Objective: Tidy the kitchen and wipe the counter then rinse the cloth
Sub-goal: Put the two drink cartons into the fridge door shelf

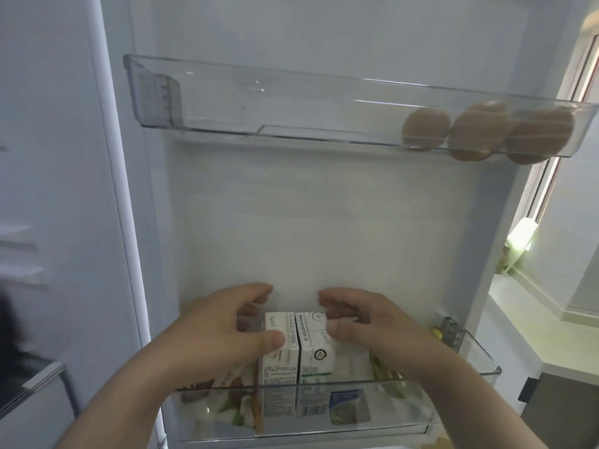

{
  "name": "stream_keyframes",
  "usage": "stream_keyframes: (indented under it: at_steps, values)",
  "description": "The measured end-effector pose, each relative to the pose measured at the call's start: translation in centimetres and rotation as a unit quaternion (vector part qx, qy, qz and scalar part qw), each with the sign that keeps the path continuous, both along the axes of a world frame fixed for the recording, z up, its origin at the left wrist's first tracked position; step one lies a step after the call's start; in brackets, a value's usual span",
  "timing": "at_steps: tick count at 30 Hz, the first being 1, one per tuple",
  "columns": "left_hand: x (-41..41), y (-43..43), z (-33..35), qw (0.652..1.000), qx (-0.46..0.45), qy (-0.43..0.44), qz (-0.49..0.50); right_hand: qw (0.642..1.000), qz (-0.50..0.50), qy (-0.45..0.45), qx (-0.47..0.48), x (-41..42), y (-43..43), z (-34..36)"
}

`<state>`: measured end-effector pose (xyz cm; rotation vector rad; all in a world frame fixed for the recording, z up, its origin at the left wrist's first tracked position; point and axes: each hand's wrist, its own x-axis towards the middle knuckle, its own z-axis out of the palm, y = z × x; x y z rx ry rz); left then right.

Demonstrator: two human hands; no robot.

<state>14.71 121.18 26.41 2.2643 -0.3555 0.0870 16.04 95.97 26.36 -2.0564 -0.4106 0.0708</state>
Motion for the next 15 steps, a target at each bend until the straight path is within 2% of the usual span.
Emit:
stream_keyframes:
  at_steps: [6, 15]
  values:
    - [-1.8, -0.6, 1.4, 0.994, -0.101, -0.029, 0.016, 0.996, 0.002, -0.052, 0.076, -1.4, -2.0, 0.9]
    - [-4.6, -6.8, 1.2, 0.987, -0.153, -0.052, 0.022, 0.987, 0.039, -0.101, 0.116, -3.2, -7.6, 1.4]
